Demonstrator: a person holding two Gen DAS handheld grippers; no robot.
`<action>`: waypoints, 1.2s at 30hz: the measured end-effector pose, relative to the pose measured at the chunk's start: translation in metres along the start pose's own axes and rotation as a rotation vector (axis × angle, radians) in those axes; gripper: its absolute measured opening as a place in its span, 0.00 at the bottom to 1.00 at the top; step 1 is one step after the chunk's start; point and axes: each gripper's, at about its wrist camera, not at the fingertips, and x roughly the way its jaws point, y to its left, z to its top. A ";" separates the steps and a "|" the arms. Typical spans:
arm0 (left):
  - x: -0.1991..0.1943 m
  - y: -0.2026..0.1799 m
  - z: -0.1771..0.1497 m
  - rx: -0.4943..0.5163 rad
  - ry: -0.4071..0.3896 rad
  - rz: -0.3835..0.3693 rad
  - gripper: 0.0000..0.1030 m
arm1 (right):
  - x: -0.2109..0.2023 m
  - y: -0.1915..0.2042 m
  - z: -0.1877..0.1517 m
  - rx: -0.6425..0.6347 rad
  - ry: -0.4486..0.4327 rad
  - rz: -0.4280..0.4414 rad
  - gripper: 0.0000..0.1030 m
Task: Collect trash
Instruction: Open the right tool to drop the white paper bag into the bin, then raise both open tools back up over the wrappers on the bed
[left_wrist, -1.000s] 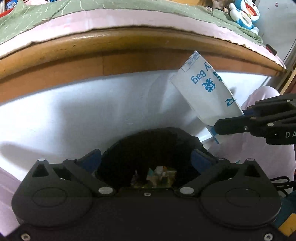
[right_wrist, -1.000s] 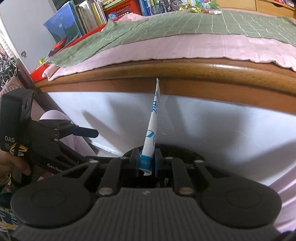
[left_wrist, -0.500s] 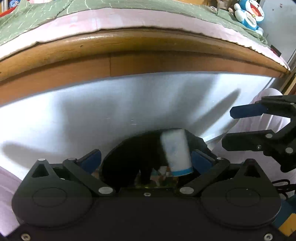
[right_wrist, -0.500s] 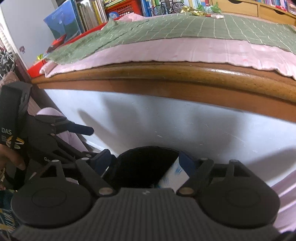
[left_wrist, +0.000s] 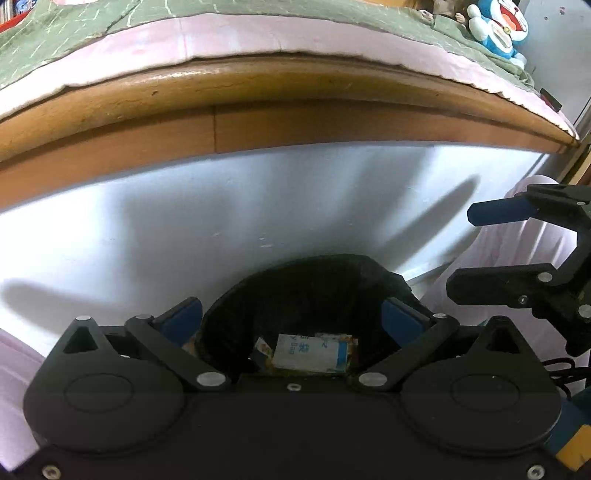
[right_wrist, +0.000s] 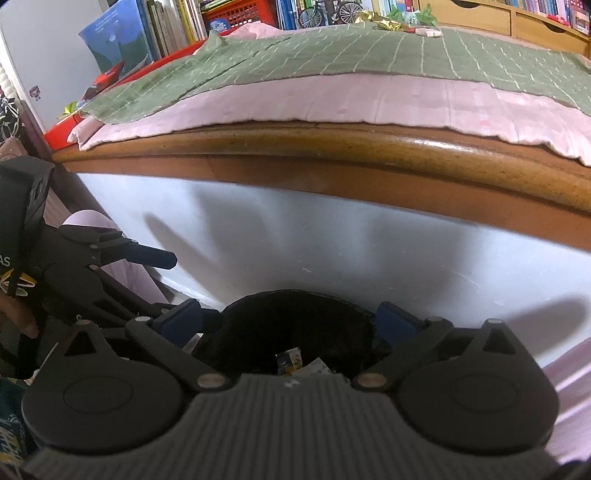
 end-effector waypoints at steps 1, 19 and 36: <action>-0.001 0.000 0.001 0.007 0.001 -0.001 1.00 | -0.001 -0.001 0.000 0.000 -0.001 -0.005 1.00; -0.098 0.025 0.041 0.010 -0.221 -0.097 1.00 | -0.062 -0.029 0.039 0.068 -0.145 0.041 1.00; -0.143 0.027 0.151 0.095 -0.468 -0.123 1.00 | -0.082 -0.053 0.132 0.021 -0.373 -0.034 1.00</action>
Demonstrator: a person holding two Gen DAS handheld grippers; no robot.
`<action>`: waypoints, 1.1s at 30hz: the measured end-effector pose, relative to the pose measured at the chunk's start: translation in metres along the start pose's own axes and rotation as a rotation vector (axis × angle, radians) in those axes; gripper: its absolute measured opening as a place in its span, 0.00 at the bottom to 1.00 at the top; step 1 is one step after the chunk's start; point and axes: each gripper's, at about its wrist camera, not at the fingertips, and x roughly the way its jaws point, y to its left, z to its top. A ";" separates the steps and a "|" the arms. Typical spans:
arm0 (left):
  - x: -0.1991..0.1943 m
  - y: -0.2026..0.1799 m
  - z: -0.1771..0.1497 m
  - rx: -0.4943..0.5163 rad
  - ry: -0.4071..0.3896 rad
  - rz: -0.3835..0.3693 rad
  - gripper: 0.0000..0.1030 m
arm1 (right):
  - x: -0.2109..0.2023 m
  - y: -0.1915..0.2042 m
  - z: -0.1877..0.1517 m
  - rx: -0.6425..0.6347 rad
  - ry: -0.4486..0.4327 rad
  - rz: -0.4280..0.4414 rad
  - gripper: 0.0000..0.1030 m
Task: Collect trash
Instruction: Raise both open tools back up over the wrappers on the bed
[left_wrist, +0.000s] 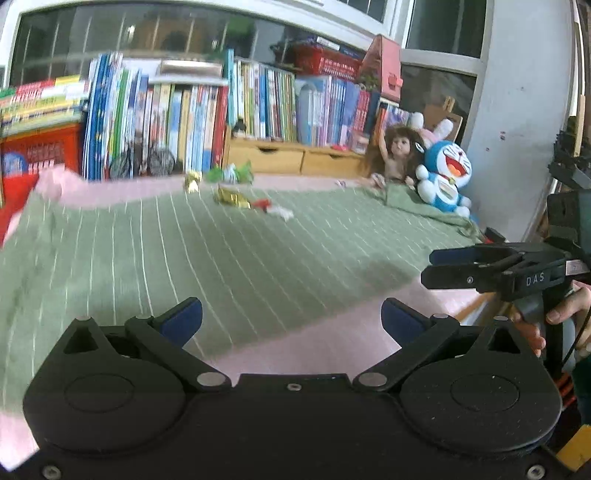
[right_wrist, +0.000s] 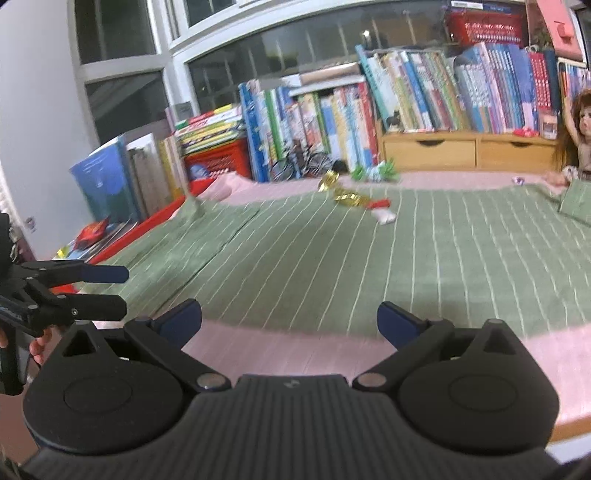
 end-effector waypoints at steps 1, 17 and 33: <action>0.005 0.002 0.005 0.005 -0.012 0.003 1.00 | 0.005 -0.003 0.003 0.001 -0.007 -0.004 1.00; 0.159 0.059 0.110 -0.038 -0.018 0.083 1.00 | 0.086 -0.047 0.073 -0.020 -0.051 -0.126 1.00; 0.317 0.107 0.142 -0.091 0.103 0.124 0.99 | 0.191 -0.094 0.090 -0.083 0.041 -0.274 1.00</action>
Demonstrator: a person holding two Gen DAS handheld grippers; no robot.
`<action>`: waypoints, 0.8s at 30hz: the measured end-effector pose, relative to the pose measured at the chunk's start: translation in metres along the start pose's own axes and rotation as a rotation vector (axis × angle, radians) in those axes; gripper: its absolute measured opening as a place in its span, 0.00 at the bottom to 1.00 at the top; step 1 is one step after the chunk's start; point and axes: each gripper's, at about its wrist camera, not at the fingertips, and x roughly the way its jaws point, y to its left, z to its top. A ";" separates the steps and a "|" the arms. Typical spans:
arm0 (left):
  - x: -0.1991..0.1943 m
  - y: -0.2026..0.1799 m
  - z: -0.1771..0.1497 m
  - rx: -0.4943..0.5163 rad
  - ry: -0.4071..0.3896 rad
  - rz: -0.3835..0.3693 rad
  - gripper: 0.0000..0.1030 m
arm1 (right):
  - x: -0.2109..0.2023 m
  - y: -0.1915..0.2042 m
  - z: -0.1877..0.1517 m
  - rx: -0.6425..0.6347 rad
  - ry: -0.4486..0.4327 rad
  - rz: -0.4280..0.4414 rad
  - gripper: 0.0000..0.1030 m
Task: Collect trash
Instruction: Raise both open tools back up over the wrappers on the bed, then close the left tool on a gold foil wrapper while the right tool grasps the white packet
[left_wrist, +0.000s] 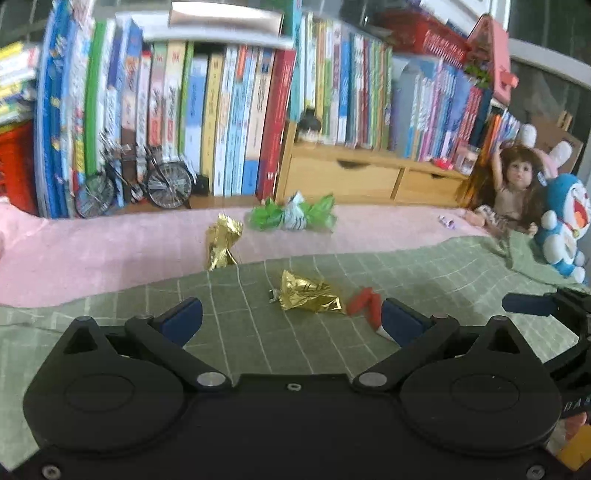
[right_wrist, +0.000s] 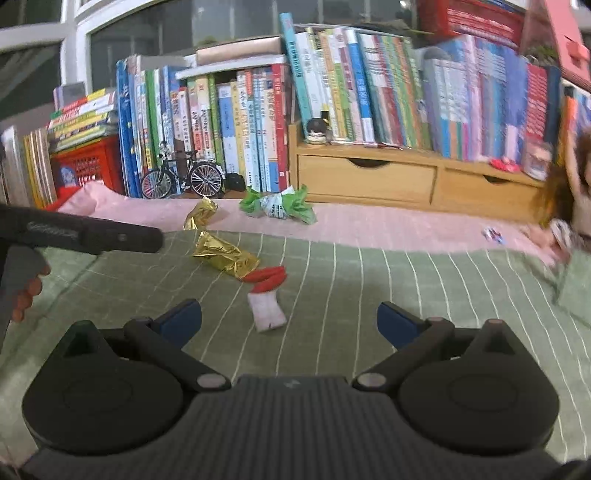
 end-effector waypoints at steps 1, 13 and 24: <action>0.006 0.001 0.000 -0.001 0.004 0.000 0.98 | 0.008 0.001 0.001 -0.014 0.012 0.003 1.00; 0.065 -0.002 0.004 -0.006 0.040 -0.061 0.81 | 0.067 0.017 -0.003 -0.086 0.099 0.041 0.74; 0.082 -0.003 0.002 -0.041 0.028 -0.045 0.48 | 0.071 0.016 -0.005 -0.096 0.076 0.047 0.66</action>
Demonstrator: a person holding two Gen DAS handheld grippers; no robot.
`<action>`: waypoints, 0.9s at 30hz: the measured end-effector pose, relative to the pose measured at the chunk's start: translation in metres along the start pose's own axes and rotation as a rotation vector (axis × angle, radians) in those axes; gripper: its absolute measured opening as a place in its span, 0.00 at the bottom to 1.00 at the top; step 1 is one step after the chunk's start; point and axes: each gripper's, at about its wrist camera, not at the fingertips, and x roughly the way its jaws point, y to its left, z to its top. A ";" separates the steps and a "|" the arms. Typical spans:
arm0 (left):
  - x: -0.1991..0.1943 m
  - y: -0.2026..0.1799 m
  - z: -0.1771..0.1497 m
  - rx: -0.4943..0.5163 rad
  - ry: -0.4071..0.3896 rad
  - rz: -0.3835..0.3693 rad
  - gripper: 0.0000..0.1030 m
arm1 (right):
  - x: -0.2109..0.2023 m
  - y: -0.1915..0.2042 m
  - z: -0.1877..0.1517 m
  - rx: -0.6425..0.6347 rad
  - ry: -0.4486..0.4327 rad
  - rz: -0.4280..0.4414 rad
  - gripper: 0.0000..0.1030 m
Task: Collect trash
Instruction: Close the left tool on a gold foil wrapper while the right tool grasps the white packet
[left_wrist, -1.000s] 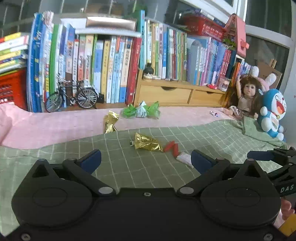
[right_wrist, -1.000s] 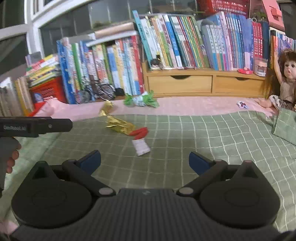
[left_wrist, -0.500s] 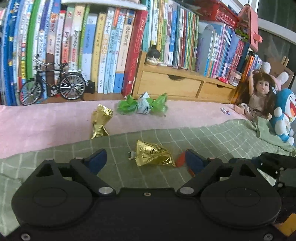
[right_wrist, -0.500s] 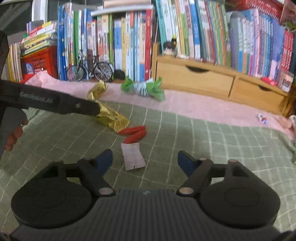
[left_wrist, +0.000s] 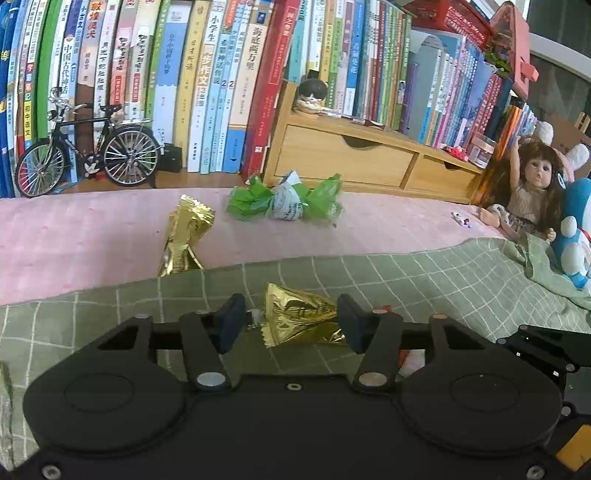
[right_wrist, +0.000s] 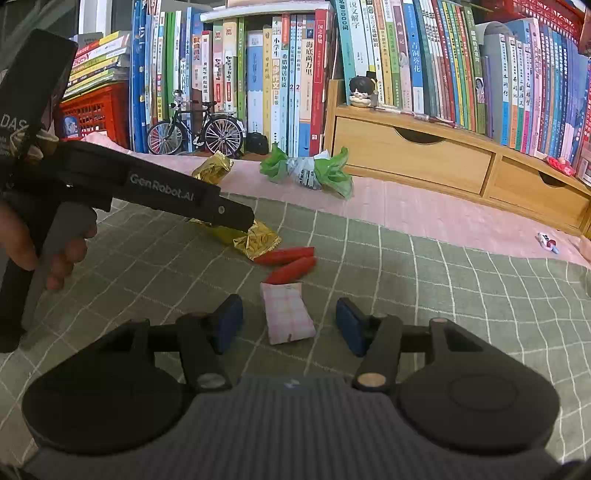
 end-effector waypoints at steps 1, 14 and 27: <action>0.001 -0.002 -0.001 0.010 0.000 -0.005 0.47 | 0.000 0.000 0.000 0.001 -0.001 0.002 0.65; -0.015 -0.009 -0.002 0.022 -0.073 0.037 0.16 | -0.003 -0.002 -0.001 0.006 -0.009 0.097 0.26; -0.044 -0.008 -0.008 0.001 -0.087 0.033 0.07 | -0.034 -0.003 0.001 0.041 -0.037 0.106 0.26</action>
